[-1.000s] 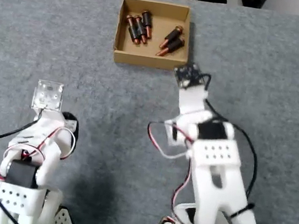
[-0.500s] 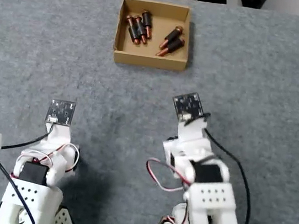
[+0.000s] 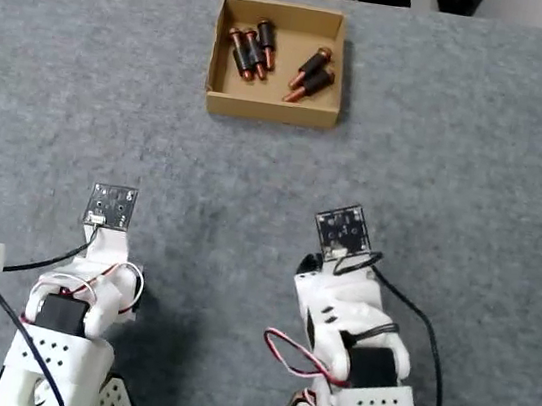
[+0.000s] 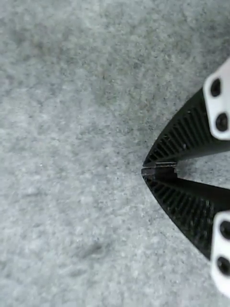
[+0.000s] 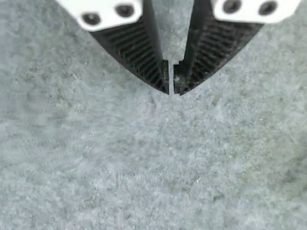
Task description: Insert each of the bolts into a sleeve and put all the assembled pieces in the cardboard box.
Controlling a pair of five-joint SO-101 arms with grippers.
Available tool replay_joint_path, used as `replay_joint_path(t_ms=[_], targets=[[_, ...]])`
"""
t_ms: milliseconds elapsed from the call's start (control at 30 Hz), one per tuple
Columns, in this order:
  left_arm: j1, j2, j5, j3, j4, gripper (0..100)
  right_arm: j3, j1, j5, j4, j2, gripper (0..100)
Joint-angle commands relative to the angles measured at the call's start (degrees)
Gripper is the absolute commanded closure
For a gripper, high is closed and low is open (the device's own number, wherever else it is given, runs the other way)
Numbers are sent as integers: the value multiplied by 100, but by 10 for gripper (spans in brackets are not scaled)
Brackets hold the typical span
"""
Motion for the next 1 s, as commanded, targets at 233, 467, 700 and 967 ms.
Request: replay_joint_path(t_ms=[233,467,700,967], targets=[[-492,-1815,44,132,580,982,-22,75,-62,1213,-796,997],[-774,-1745,44,185,993,980,-22,92,-62,1213,-796,996],[-844,-1745,44,185,993,981,-22,92,-35,1213,-796,996],[-853,-1745,44,185,993,981,-22,92,-26,1213,-796,996]])
